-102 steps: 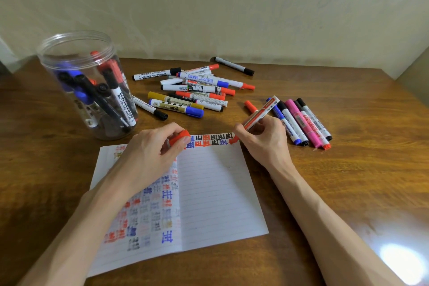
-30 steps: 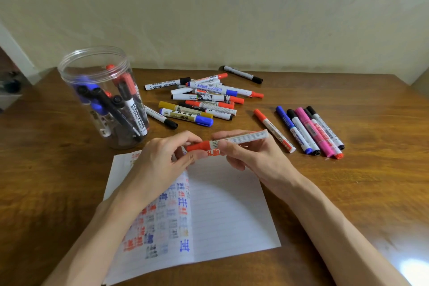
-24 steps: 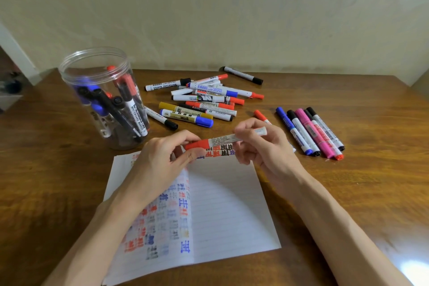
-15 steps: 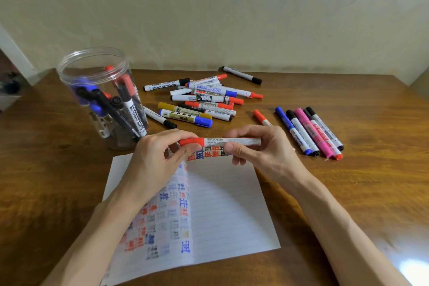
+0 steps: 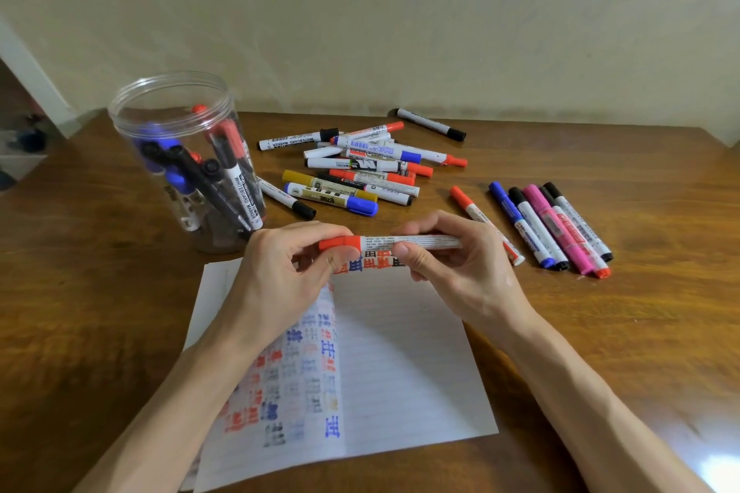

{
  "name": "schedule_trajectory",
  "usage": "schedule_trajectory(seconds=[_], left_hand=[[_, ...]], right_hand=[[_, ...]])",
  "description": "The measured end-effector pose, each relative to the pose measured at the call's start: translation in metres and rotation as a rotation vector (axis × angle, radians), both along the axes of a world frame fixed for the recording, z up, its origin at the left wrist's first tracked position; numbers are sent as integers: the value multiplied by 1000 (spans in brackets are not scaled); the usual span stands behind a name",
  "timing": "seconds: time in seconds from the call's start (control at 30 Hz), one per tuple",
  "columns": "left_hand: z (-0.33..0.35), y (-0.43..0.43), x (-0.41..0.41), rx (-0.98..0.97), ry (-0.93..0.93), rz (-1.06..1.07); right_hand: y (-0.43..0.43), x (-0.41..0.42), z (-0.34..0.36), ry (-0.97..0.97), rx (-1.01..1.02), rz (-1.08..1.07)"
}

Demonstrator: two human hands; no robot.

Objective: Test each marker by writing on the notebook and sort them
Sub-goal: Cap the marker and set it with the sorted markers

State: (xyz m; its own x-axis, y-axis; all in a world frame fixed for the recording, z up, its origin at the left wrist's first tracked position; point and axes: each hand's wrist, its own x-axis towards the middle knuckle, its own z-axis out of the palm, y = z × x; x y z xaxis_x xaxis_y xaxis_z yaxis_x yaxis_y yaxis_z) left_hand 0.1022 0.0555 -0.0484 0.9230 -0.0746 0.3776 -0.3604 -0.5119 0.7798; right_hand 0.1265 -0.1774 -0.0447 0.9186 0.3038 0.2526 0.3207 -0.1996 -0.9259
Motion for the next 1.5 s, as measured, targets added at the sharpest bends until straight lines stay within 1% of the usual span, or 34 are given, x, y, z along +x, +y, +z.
schedule_trajectory(seconds=[0.17,0.27,0.37,0.43,0.53,0.67,0.87,0.93,1.07,1.2,1.33,1.5], left_hand=[[7,-3,0,-118,64,-31],[15,-6,0,-255,45,-48],[24,-8,-2,-416,39,-10],[33,-5,-2,-496,-3,28],[54,5,2,-516,-120,77],[92,26,8,-493,-287,127],[146,60,19,-444,-602,219],[153,72,25,-390,-649,250],[132,89,35,-315,-519,322],[105,96,35,-239,-417,356],[97,99,34,-104,-363,430],[93,102,36,0,-334,554]], right_hand=[[1,0,4,43,63,22],[6,0,6,47,99,-10],[9,0,4,54,58,-18],[12,0,1,80,43,-1],[19,-1,-3,101,21,-1],[28,-7,-3,100,-20,56],[39,-13,-4,99,-82,85],[39,-13,-5,101,-93,89],[41,-13,-1,115,-67,144],[45,-17,-2,60,-180,226],[47,-19,-10,0,-284,274],[47,-17,-14,-39,-286,305]])
